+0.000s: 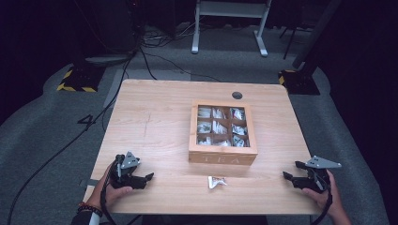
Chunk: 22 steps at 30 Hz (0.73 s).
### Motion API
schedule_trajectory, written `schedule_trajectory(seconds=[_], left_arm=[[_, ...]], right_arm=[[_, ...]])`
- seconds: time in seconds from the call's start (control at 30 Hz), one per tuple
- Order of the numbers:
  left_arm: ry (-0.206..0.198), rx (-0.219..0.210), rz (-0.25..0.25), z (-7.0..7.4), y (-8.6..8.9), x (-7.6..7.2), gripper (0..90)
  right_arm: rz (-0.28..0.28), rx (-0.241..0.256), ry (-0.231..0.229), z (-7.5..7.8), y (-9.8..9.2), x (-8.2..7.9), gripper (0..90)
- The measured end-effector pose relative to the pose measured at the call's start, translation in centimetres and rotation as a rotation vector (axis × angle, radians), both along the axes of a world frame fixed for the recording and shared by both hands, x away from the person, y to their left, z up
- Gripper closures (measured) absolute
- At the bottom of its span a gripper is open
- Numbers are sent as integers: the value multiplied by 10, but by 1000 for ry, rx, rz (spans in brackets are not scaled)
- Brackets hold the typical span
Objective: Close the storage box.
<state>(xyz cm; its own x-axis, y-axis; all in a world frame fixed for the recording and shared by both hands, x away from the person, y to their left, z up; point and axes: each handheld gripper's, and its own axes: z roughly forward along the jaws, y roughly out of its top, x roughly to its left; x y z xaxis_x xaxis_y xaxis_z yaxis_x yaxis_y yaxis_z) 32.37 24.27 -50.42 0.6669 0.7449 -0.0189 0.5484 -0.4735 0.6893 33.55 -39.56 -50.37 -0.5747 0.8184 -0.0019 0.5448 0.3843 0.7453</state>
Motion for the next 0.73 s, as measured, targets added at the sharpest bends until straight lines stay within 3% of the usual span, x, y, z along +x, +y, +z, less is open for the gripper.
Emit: schedule_trajectory(seconds=[0.73], left_arm=[[4, -2, -3, 0, 0, 1, 157]], right_arm=[[0, 0, 0, 0, 0, 0, 233]])
